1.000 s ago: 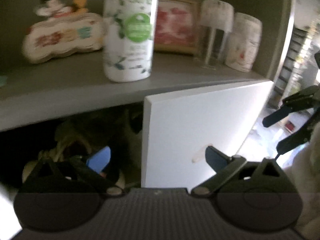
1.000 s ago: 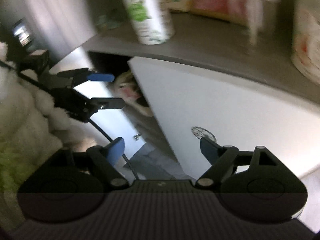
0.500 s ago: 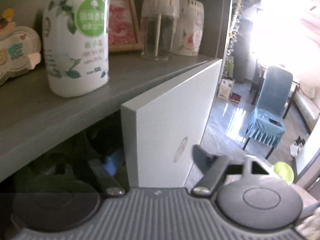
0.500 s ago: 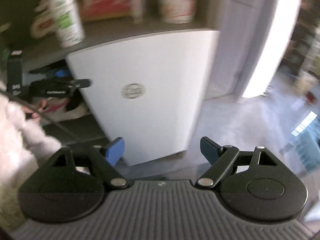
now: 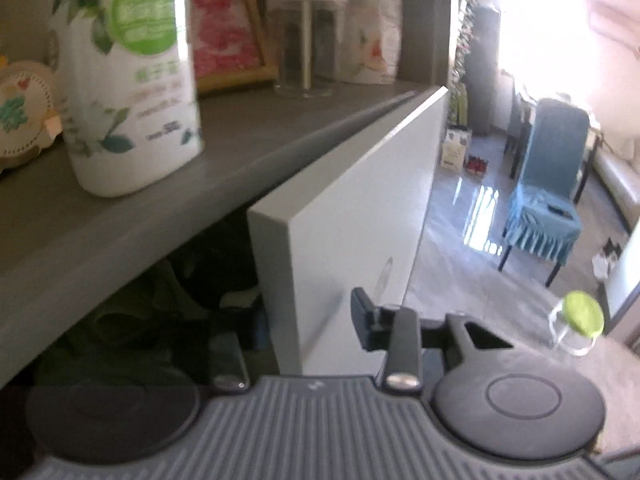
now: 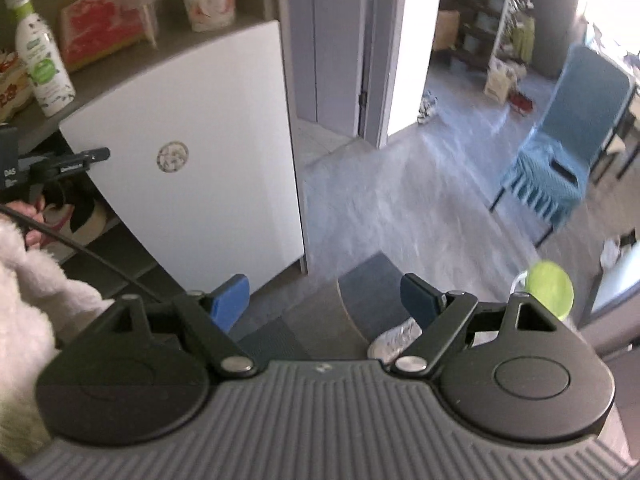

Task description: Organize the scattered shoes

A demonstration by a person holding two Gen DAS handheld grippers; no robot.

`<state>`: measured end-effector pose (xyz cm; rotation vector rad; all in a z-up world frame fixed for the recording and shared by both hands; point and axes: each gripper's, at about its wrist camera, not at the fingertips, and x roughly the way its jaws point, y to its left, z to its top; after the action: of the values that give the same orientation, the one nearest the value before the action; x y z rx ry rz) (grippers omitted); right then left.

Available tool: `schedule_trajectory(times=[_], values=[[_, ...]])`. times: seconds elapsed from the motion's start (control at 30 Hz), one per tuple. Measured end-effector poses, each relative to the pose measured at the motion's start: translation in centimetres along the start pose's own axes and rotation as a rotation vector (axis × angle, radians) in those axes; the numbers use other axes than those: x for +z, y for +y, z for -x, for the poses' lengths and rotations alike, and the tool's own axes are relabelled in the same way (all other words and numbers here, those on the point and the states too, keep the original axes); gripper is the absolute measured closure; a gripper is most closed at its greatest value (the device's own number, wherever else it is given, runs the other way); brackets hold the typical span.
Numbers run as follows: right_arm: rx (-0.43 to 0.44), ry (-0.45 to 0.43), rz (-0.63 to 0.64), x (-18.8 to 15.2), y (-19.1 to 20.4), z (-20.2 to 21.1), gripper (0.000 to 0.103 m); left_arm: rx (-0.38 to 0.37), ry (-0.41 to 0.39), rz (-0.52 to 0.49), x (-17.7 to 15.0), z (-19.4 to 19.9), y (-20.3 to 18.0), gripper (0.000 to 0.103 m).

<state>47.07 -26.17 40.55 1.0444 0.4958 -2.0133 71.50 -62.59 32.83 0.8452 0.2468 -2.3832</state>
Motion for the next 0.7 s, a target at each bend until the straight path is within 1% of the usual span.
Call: schedule_trajectory(times=[0.07, 0.13, 0.27, 0.37, 0.4, 0.5, 0.53, 0.6, 0.67, 0.7], values=[[0.008, 0.001, -0.011, -0.3, -0.7, 0.0, 0.018, 0.003, 0.007, -0.034, 0.0, 0.6, -1.3, 0.062], [0.032, 0.005, -0.012, 0.0, -1.0, -0.9, 0.018, 0.007, 0.015, -0.061, -0.2, 1.2, -2.5, 0.062], [0.098, 0.000, -0.001, 0.7, -2.2, -2.6, 0.018, -0.003, 0.050, -0.094, -0.8, 2.5, -5.7, 0.062], [0.142, -0.020, -0.026, 1.2, -3.6, -3.5, 0.018, -0.012, 0.079, -0.112, -0.9, 3.0, -8.6, 0.062], [0.173, -0.031, -0.060, 1.6, -4.9, -4.3, 0.018, -0.014, 0.089, -0.114, -0.9, 3.2, -9.6, 0.062], [0.205, -0.036, -0.185, 1.6, -8.0, -6.2, 0.018, 0.001, 0.112, -0.111, -1.1, 3.8, -12.4, 0.061], [0.207, -0.026, -0.226, 1.6, -8.9, -6.8, 0.018, 0.010, 0.119, -0.100, -1.1, 4.0, -13.0, 0.061], [0.215, 0.017, -0.386, 1.1, -12.1, -8.8, 0.018, 0.030, 0.151, -0.072, -0.8, 4.1, -14.2, 0.061], [0.224, 0.053, -0.530, 0.5, -15.0, -10.5, 0.018, 0.043, 0.186, -0.072, -0.3, 4.2, -15.3, 0.062], [0.214, 0.059, -0.559, 0.2, -16.1, -11.2, 0.018, 0.044, 0.199, -0.085, -0.2, 4.2, -15.8, 0.062]])
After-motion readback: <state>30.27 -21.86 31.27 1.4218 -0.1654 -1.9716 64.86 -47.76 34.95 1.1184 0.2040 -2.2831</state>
